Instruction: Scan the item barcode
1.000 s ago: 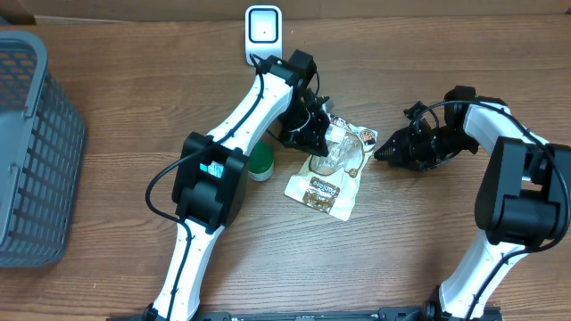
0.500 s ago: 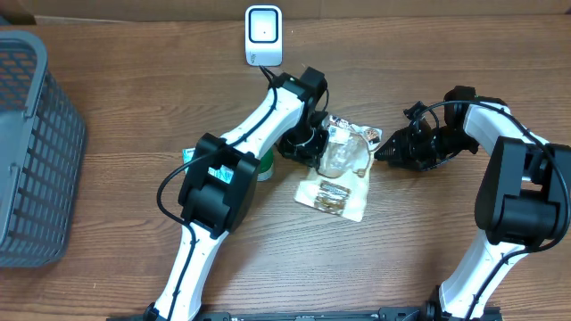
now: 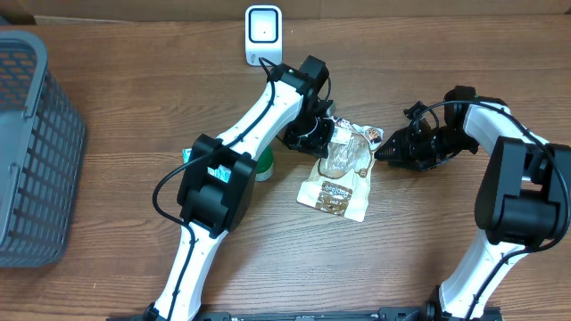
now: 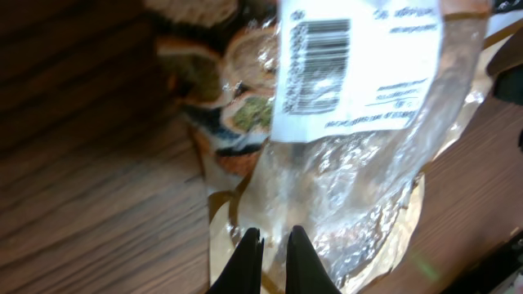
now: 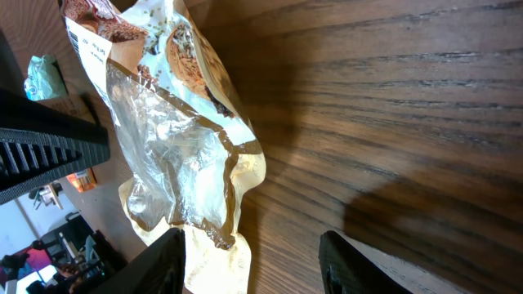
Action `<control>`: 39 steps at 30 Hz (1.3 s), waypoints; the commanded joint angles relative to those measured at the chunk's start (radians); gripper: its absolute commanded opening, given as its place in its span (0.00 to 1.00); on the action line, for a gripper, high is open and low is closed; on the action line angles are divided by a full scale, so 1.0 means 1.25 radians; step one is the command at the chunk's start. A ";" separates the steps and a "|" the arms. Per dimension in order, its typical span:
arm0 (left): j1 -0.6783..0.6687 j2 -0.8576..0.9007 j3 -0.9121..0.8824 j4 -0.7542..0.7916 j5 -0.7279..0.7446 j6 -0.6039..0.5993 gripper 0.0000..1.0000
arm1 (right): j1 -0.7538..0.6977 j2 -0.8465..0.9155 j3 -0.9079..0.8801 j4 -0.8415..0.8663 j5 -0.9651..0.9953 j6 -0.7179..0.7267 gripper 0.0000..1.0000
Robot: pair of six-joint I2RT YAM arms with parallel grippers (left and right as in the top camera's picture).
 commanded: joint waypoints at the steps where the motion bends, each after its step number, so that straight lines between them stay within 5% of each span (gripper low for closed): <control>1: -0.015 -0.012 -0.021 0.020 0.022 -0.002 0.04 | 0.001 0.004 -0.005 0.004 -0.013 -0.006 0.50; 21: -0.033 -0.009 -0.182 0.163 -0.043 -0.104 0.04 | 0.005 0.004 -0.021 -0.015 -0.011 -0.003 0.42; 31: -0.033 -0.009 -0.182 0.164 -0.038 -0.104 0.04 | 0.039 0.004 -0.215 0.240 0.001 0.120 0.41; 39: -0.033 -0.009 -0.182 0.170 -0.022 -0.110 0.04 | 0.124 0.004 -0.224 0.255 -0.129 0.123 0.33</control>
